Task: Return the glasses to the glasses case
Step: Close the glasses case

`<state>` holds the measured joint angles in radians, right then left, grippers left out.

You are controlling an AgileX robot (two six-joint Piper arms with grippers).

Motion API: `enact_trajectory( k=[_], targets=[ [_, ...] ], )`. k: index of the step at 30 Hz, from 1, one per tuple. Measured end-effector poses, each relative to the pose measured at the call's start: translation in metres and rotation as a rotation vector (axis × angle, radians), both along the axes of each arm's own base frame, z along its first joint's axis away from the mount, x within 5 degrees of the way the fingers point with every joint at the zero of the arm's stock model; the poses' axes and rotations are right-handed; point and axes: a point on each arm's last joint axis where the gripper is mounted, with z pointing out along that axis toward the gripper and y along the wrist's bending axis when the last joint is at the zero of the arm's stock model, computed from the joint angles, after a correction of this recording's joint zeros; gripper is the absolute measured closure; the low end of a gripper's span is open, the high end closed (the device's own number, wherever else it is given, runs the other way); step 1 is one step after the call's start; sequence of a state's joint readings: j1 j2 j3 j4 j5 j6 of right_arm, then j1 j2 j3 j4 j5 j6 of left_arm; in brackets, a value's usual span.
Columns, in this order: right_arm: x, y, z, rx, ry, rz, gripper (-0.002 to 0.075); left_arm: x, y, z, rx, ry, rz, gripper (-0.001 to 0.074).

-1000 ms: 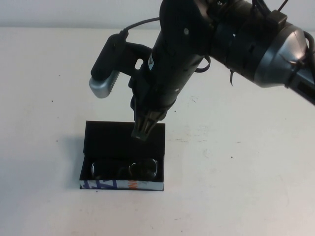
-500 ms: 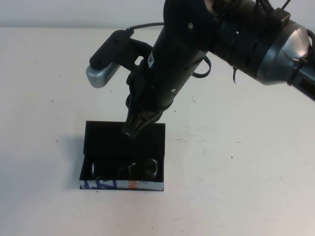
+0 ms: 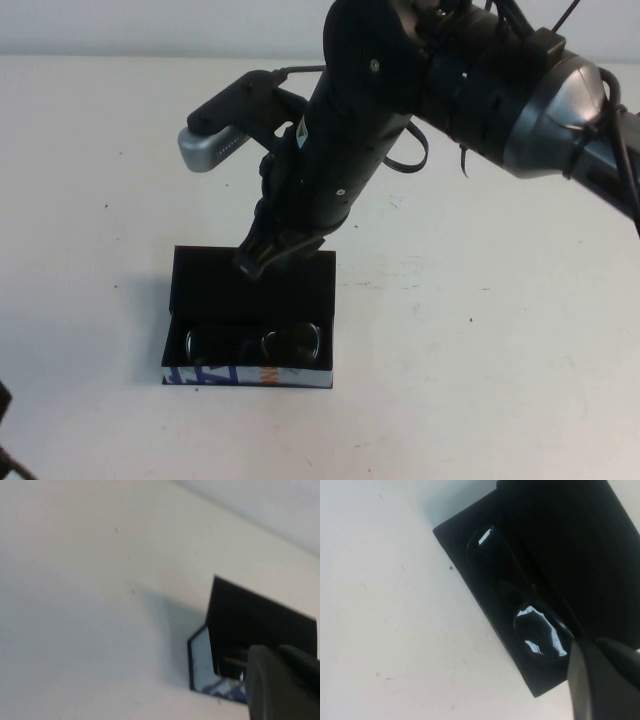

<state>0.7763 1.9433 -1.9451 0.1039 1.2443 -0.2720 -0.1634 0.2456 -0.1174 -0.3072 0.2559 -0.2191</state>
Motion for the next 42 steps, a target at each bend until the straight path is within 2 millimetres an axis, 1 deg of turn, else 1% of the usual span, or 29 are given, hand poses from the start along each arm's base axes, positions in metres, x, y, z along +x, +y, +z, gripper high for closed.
enact_trajectory(
  k=[5,9,11,14,17,21,24,28,32,38,42],
  targets=[
    [0.002,-0.001,-0.002,-0.003,0.006,-0.014,0.0737,0.024,-0.023,0.018,0.172,0.240,-0.241,0.0736],
    [0.007,-0.006,-0.002,-0.002,0.006,-0.032,0.0737,0.045,-0.041,0.023,0.303,0.401,-0.423,0.0736],
    [0.011,-0.009,-0.002,-0.002,0.007,-0.045,0.0738,0.053,-0.052,0.020,0.311,0.455,-0.518,0.0736],
    [0.019,-0.017,-0.002,0.003,0.008,-0.073,0.0737,0.061,-0.065,0.014,0.294,0.460,-0.649,0.0736],
    [0.029,-0.026,-0.001,0.027,0.009,-0.118,0.0738,0.069,-0.076,0.008,0.250,0.460,-0.724,0.0736],
    [0.035,-0.030,-0.001,0.055,0.010,-0.150,0.0737,0.083,-0.087,-0.006,0.199,0.486,-0.781,0.0736],
    [0.038,-0.028,-0.006,0.060,0.021,-0.154,0.0737,0.095,-0.091,-0.020,0.169,0.508,-0.801,0.0736],
    [0.044,-0.023,-0.019,0.054,0.034,-0.160,0.0737,0.113,-0.087,-0.038,0.113,0.531,-0.771,0.0736],
    [0.050,-0.019,-0.028,0.060,0.027,-0.168,0.0737,0.127,-0.082,-0.057,0.100,0.536,-0.744,0.0736],
    [0.058,-0.014,-0.034,0.097,-0.010,-0.184,0.0738,0.140,-0.085,-0.075,0.071,0.512,-0.744,0.0736],
    [0.063,-0.011,-0.038,0.120,-0.035,-0.194,0.0737,0.145,-0.087,-0.085,0.090,0.497,-0.780,0.0736]
  ],
)
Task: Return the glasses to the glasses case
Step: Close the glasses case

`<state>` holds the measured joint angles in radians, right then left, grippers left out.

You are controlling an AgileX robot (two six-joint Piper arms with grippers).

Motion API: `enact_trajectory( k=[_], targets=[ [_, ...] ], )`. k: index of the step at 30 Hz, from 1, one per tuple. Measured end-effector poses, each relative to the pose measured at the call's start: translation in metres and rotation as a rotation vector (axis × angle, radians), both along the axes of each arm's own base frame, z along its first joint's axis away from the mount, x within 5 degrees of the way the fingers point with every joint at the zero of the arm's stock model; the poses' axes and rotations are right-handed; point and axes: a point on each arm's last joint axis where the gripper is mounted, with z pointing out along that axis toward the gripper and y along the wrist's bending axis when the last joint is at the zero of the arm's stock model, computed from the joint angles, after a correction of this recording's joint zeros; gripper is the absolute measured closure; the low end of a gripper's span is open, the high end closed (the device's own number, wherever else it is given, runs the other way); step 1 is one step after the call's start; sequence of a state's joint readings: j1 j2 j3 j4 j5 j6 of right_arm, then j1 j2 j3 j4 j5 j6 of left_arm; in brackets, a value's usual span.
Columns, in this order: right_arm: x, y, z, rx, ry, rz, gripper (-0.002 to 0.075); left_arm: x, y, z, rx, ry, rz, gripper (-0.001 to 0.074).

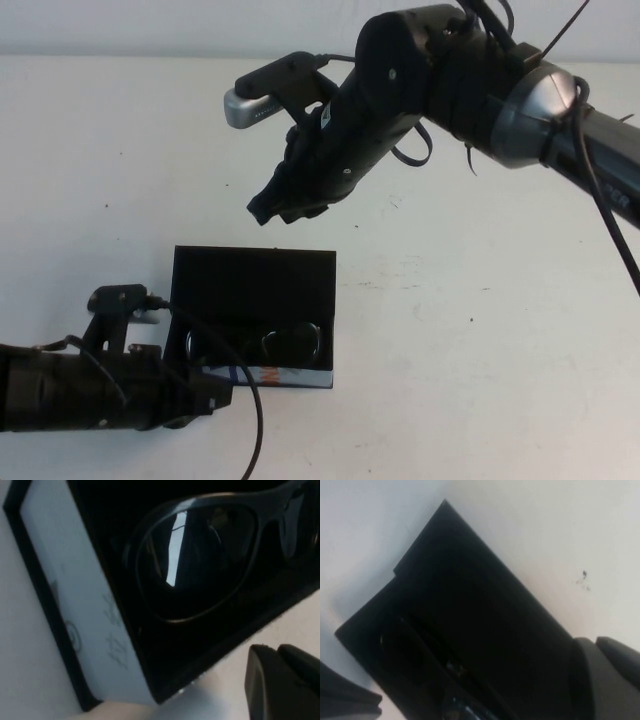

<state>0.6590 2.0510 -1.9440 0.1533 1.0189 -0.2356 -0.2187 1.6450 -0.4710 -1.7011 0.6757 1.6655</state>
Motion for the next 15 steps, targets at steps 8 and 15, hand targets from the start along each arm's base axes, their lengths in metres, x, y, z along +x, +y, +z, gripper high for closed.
enact_trajectory(
  k=[8,15],
  targets=[
    [0.015,0.010,-0.019,0.039,-0.045,-0.030,0.0737,0.008,-0.002,-0.010,0.010,0.005,-0.025,0.0736],
    [0.037,0.017,-0.033,0.080,-0.052,-0.076,0.0737,0.009,-0.002,-0.010,0.013,-0.012,-0.038,0.0736]
  ],
)
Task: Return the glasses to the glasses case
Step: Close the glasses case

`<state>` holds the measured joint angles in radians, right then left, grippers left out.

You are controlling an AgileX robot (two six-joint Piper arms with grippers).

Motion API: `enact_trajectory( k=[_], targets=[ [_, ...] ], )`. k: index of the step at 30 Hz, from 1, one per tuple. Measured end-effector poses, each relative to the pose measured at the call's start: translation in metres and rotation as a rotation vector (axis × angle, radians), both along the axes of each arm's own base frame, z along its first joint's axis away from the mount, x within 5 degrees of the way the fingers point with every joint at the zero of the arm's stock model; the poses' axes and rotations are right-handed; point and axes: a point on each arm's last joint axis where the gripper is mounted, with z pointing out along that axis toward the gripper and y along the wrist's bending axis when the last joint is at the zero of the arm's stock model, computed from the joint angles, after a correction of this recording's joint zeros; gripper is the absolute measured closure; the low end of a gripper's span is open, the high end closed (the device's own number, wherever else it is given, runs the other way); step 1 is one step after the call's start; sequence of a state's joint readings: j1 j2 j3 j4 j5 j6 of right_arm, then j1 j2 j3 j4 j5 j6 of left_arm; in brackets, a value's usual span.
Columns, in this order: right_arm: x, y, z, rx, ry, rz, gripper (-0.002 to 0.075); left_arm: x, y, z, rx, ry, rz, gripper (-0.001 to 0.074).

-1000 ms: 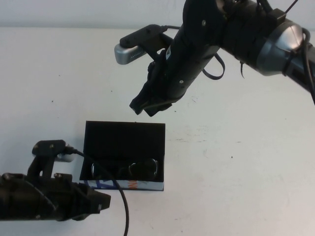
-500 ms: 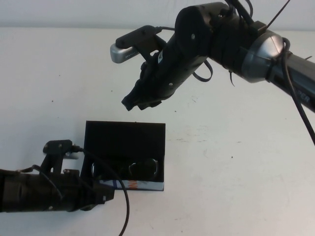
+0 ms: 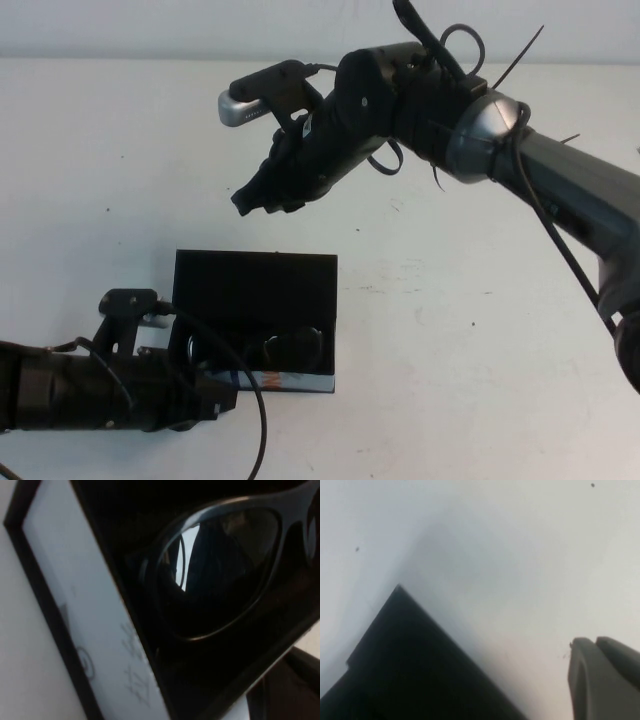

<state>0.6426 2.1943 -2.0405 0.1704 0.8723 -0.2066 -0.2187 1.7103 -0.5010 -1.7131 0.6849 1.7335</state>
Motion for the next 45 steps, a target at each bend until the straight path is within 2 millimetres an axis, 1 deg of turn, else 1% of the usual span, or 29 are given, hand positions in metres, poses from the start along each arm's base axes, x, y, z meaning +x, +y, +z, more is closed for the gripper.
enact_trajectory(
  k=[5,7,12,16,22,28,32,38,45],
  targets=[
    [0.017,0.006,-0.022,0.005,0.042,-0.011,0.0737,0.000,0.000,0.000,0.000,0.000,0.000,0.0736],
    [0.021,0.010,-0.031,-0.003,0.060,-0.005,0.0737,0.000,0.000,0.000,0.000,0.000,0.000,0.0736],
    [0.030,0.018,-0.046,-0.010,0.091,0.007,0.0737,0.000,0.000,0.000,0.000,0.000,0.000,0.0736],
    [0.031,0.021,-0.054,-0.023,0.127,0.022,0.0737,0.000,0.000,0.000,0.000,0.000,0.000,0.0736],
    [0.026,0.020,-0.060,-0.054,0.205,0.045,0.0737,0.000,0.000,0.000,0.000,0.000,0.000,0.0736],
    [0.020,0.022,-0.057,-0.036,0.260,0.065,0.0737,0.000,0.000,0.000,0.001,-0.001,-0.003,0.0736],
    [0.017,0.021,-0.047,-0.037,0.274,0.085,0.0737,0.000,0.000,0.000,0.001,-0.001,-0.003,0.0736],
    [0.017,0.022,-0.031,-0.013,0.249,0.094,0.0737,0.000,0.000,0.000,0.002,-0.003,-0.004,0.0736],
    [0.012,0.019,-0.021,0.000,0.262,0.079,0.0737,0.000,0.000,0.000,0.004,-0.003,-0.004,0.0736]
  ],
)
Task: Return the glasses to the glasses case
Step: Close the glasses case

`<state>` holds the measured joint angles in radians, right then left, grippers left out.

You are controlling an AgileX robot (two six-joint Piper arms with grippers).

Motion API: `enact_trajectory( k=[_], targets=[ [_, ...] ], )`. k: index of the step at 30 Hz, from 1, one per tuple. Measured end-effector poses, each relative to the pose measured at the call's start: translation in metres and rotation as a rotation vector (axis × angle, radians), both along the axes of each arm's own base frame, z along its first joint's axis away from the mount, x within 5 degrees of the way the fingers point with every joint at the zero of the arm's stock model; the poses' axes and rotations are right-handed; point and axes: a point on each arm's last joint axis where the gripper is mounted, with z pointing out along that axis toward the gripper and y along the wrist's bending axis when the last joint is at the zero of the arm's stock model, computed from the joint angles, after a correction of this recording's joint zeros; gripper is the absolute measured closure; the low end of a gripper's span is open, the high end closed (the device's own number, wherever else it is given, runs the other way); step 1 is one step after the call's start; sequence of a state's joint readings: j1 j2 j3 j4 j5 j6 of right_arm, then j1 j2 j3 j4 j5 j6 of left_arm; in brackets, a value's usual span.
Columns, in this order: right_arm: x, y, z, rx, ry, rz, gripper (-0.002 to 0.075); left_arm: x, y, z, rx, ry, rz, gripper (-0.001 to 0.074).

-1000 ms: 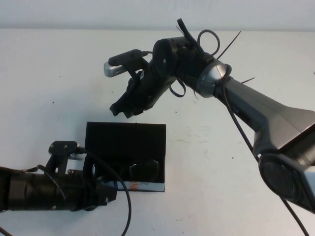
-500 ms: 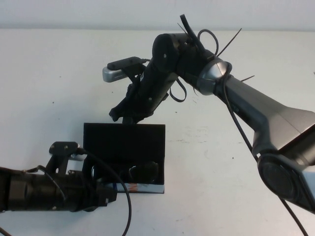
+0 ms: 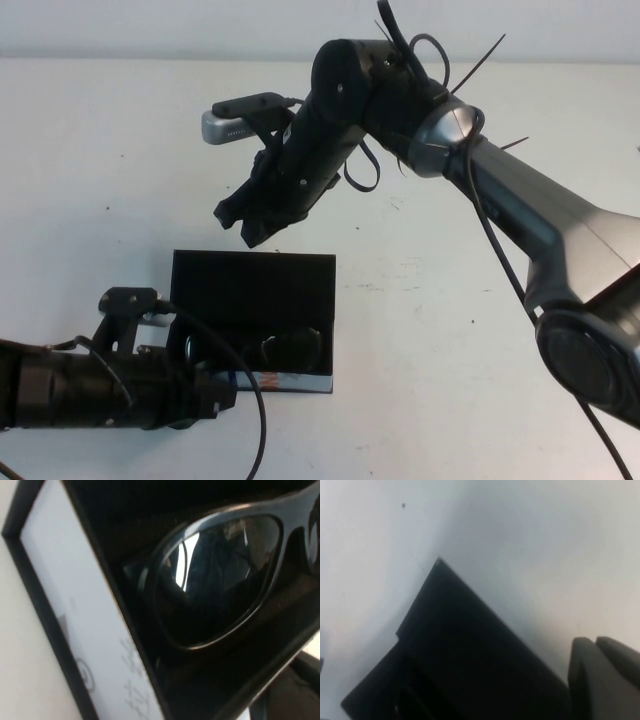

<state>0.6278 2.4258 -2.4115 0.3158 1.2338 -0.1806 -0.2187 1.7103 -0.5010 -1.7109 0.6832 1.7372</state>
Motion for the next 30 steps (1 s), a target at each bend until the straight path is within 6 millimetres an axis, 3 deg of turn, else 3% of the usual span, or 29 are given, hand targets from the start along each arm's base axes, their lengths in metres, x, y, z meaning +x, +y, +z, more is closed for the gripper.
enact_trajectory(
  k=[13,20,26,30],
  targets=[
    [-0.003,-0.004,-0.010,-0.060,0.014,-0.004,0.0737,0.000,0.000,0.000,0.001,0.000,-0.001,0.0736],
    [0.006,-0.004,-0.011,-0.055,-0.075,-0.052,0.0737,0.000,0.000,0.000,0.001,0.000,-0.001,0.0736],
    [0.006,-0.006,-0.034,-0.134,-0.005,-0.032,0.0738,0.000,0.000,0.000,0.001,0.000,-0.001,0.0736],
    [0.005,-0.006,-0.035,-0.129,0.014,-0.031,0.0738,0.000,0.000,0.000,0.001,-0.001,-0.002,0.0736]
  ],
)
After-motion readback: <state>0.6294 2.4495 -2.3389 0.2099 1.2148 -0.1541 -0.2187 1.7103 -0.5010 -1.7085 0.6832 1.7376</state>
